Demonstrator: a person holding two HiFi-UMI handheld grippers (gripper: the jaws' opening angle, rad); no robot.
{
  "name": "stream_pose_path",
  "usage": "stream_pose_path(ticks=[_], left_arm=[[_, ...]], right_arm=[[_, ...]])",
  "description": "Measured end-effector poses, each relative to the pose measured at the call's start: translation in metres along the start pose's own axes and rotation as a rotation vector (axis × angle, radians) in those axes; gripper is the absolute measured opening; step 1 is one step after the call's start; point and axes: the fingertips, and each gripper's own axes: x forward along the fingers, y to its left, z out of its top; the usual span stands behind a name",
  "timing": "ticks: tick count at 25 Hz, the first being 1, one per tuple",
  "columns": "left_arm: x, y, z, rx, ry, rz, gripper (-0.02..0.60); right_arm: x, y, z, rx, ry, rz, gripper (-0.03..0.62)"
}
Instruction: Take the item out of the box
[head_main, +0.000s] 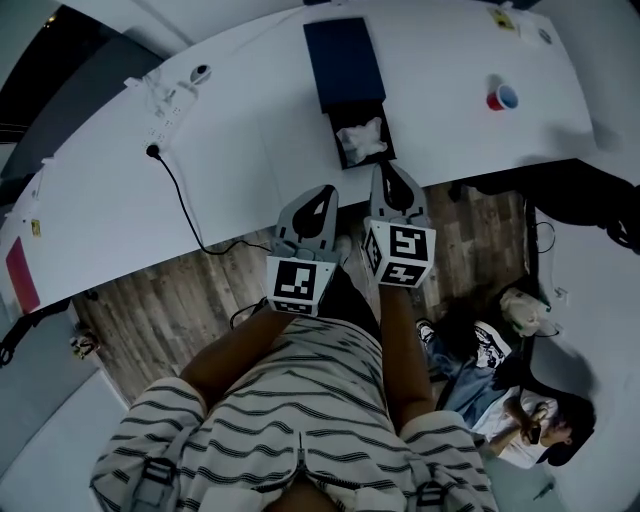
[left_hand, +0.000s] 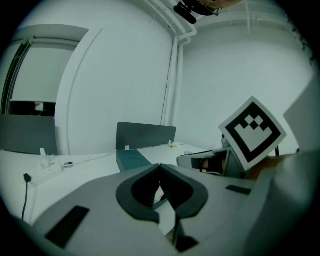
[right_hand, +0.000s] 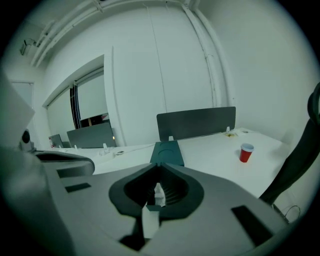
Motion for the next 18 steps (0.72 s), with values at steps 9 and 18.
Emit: stream_pose_path(ticks=[9,18], left_arm=[[0.007,0.006,-0.021,-0.020,0.036,0.013,0.025],[0.012,0.013,-0.037,-0.026,0.060,0.024,0.025]], right_arm=[[0.038,-0.003,-0.026,-0.024,0.100,0.014,0.079],[0.071,-0.008,-0.058,-0.081,0.209,-0.005,0.104]])
